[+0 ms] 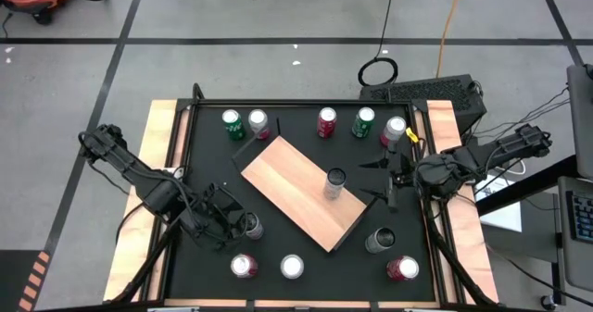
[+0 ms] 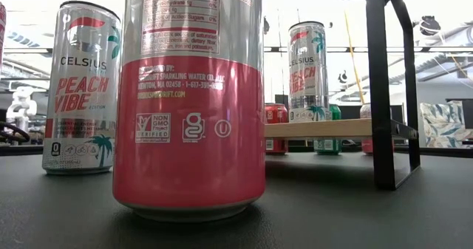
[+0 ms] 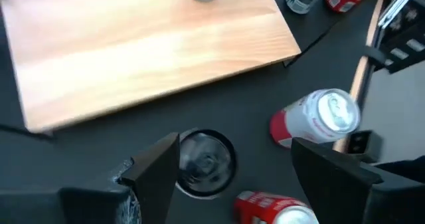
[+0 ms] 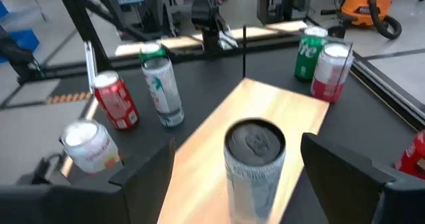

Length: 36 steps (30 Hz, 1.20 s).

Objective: Place canned beverage on shelf
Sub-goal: Put the top left green soda can on the shelf

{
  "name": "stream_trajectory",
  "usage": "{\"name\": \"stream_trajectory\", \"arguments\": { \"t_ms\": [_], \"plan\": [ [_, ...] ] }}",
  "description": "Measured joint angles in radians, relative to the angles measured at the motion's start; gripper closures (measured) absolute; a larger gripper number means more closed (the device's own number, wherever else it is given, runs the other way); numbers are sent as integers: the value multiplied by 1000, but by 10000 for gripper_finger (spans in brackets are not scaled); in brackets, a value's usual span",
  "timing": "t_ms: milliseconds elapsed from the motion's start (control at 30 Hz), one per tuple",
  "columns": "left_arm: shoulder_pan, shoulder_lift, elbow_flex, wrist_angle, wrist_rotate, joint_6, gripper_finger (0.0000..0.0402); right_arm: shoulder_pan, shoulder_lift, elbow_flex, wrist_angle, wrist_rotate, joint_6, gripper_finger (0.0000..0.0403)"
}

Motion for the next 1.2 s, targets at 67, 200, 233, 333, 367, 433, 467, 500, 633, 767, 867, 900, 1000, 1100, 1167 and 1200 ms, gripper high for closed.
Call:
{"name": "stream_trajectory", "arguments": {
  "t_ms": [67, 200, 233, 333, 367, 433, 467, 500, 633, 767, 867, 900, 1000, 1100, 1167, 1200],
  "plan": [
    [9, 0, 0, -26, -26, -9, 114, 0, 0, 0, -33, 0, 0, 101],
    [67, 0, 0, -93, -47, -138, 114, 0, 0, 0, -71, -1, 17, 101],
    [82, 0, 0, -100, -52, -148, 114, 0, 0, 0, -73, -1, 21, 101],
    [119, 2, 0, -99, -67, -126, 114, 0, 0, 0, -72, -1, 23, 101],
    [131, 3, 0, -100, -69, -117, 114, 0, 0, 0, -72, -1, 23, 101],
    [158, 3, 0, -100, -74, -83, 114, 0, 0, 0, -70, -1, 23, 101],
    [171, 3, 0, -100, -76, -58, 114, 0, 0, 0, -67, -1, 23, 101],
    [182, 3, 0, -99, -75, -42, 114, 0, 0, 0, -64, -1, 23, 101],
    [213, 3, 0, -96, -69, -32, 114, 0, 0, 0, -56, -2, 54, 101],
    [262, 1, 0, -104, -54, -45, 114, 0, 0, 0, -57, -2, 108, 101],
    [325, -16, 0, -131, -11, 13, 114, 0, 0, 0, -57, -1, 157, 101],
    [353, -23, 0, -141, 9, 40, 115, 0, 0, 0, -57, -1, 172, 101],
    [439, -46, 0, -154, 51, 138, 115, -1, 0, 0, -57, 3, 214, 101],
    [537, -71, 0, -147, 76, 272, 115, -1, 0, 0, -59, 3, 261, 101],
    [603, -82, 0, -137, 90, 375, 115, -1, 0, 0, -72, 3, 296, 101],
    [634, -86, 0, -126, 90, 428, 115, 0, 0, 0, -79, 3, 321, 101]
  ]
}}
